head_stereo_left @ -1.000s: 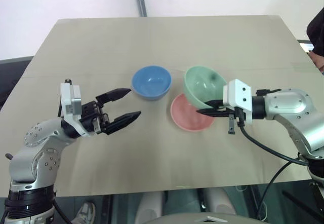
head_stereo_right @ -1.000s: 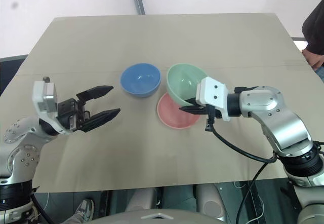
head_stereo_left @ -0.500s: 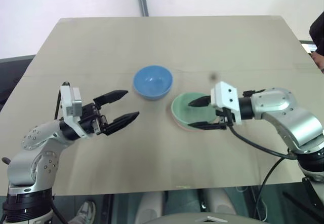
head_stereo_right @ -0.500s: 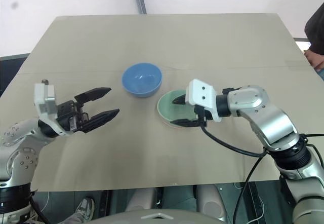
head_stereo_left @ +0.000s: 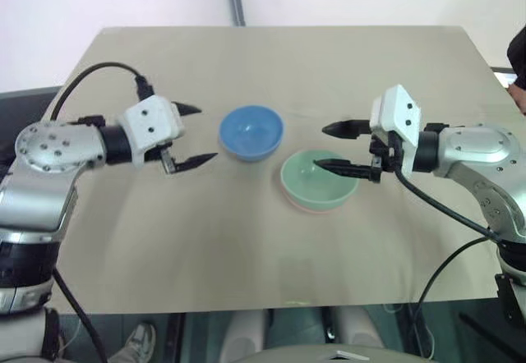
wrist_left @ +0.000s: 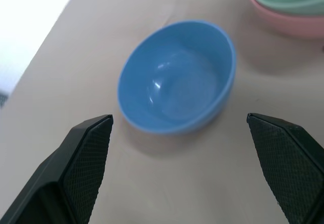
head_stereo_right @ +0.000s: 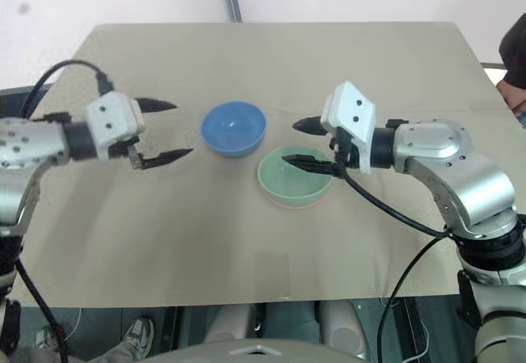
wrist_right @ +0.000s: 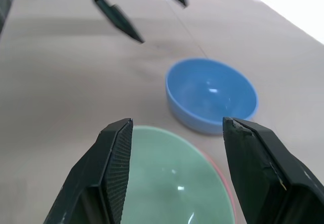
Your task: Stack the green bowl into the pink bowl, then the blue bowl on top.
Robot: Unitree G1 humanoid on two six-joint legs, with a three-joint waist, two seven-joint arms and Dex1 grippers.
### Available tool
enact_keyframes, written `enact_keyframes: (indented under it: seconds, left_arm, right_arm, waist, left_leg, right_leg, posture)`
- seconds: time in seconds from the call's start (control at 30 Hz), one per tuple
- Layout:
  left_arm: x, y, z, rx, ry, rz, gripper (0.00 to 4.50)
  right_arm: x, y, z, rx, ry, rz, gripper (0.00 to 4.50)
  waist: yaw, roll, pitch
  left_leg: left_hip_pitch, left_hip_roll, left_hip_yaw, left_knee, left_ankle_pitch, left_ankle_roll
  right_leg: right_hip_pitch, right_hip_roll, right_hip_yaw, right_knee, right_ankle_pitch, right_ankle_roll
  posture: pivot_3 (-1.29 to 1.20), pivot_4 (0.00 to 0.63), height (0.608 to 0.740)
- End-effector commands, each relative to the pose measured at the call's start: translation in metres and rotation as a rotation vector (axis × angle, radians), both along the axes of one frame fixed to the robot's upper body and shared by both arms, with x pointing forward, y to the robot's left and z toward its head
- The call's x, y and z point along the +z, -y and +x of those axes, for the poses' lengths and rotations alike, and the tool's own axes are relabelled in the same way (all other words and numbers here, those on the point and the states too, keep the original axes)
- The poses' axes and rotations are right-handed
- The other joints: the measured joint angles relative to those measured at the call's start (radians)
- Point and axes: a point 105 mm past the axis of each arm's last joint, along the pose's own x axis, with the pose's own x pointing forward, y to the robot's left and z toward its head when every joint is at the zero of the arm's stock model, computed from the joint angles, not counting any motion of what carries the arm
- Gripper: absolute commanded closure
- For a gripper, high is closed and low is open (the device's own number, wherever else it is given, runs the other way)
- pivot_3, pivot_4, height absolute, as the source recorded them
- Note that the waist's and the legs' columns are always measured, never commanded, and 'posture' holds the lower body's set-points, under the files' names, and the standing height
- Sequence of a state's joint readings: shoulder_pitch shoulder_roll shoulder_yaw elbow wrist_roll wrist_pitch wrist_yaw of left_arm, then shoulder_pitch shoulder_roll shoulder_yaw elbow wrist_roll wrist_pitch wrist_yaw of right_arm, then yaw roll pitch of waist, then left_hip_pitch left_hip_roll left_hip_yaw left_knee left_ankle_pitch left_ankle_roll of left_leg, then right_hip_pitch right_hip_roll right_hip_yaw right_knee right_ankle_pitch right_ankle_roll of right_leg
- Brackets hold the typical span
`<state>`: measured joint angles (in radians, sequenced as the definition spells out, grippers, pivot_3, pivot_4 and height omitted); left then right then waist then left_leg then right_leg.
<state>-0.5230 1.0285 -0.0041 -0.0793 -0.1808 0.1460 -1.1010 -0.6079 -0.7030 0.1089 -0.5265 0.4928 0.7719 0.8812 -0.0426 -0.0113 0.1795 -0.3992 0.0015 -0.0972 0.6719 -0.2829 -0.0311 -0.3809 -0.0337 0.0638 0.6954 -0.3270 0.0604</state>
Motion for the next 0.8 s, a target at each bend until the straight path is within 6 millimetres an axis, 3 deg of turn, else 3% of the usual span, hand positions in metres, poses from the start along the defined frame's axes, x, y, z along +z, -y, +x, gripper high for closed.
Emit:
enact_keyframes:
  seconds: [0.03, 0.23, 0.3, 0.4, 0.53, 0.63, 0.8]
  left_arm:
    - [-0.009, 0.008, 0.008, -0.115, -0.003, 0.169, 0.00]
    - [-0.027, 0.015, 0.021, -0.221, -0.021, 0.314, 0.00]
    - [-0.038, 0.014, 0.026, -0.240, -0.021, 0.379, 0.51]
    - [-0.046, 0.017, 0.031, -0.270, -0.011, 0.412, 0.83]
    - [-0.046, 0.020, 0.034, -0.293, 0.012, 0.415, 2.38]
    - [-0.042, 0.020, 0.035, -0.302, 0.037, 0.404, 3.80]
    - [-0.033, 0.021, 0.033, -0.302, 0.045, 0.363, 3.80]
  right_arm:
    - [0.007, 0.003, -0.002, -0.013, 0.078, 0.006, 1.42]
    - [0.002, 0.009, -0.002, -0.049, 0.090, 0.005, 1.42]
    - [0.001, 0.013, -0.002, -0.069, 0.092, 0.006, 1.38]
    - [0.000, 0.016, -0.002, -0.091, 0.094, 0.010, 1.38]
    - [0.000, 0.020, -0.001, -0.115, 0.099, 0.010, 1.38]
    - [0.000, 0.023, 0.001, -0.130, 0.104, 0.010, 1.38]
    - [0.002, 0.025, 0.004, -0.139, 0.116, 0.011, 1.38]
  waist:
    - [-0.006, 0.000, 0.000]
    - [-0.017, 0.000, 0.000]
    - [-0.018, 0.000, 0.000]
    - [-0.018, 0.000, 0.000]
    - [-0.018, 0.000, 0.000]
    - [-0.019, 0.000, 0.000]
    - [-0.022, 0.000, 0.000]
  left_leg:
    - [0.000, 0.000, 0.000, 0.000, 0.000, 0.000]
    - [0.000, 0.001, 0.001, 0.000, 0.000, 0.000]
    - [0.000, 0.001, 0.001, 0.001, 0.000, 0.001]
    - [0.000, 0.001, 0.001, 0.001, 0.000, 0.001]
    - [-0.001, 0.001, 0.000, 0.003, 0.000, 0.001]
    - [-0.001, 0.001, 0.000, 0.003, 0.000, 0.001]
    - [-0.001, 0.001, -0.001, 0.003, 0.000, 0.001]
  right_leg:
    - [0.000, 0.000, 0.000, 0.000, 0.000, 0.000]
    - [-0.001, 0.001, 0.001, 0.000, 0.000, 0.000]
    - [-0.001, 0.001, 0.002, 0.001, 0.000, 0.000]
    - [-0.001, 0.001, 0.001, 0.001, 0.000, 0.000]
    - [-0.001, 0.001, 0.001, 0.001, 0.000, 0.000]
    - [-0.001, 0.001, 0.001, 0.002, 0.000, 0.000]
    - [-0.001, 0.001, 0.001, 0.002, 0.000, 0.000]
  posture:
    - [0.00, 0.150, 0.740]
    - [0.00, 0.150, 0.740]
    - [0.00, 0.150, 0.740]
    - [0.00, 0.150, 0.740]
    - [0.00, 0.150, 0.740]
    - [0.00, 0.150, 0.740]
    - [0.00, 0.150, 0.740]
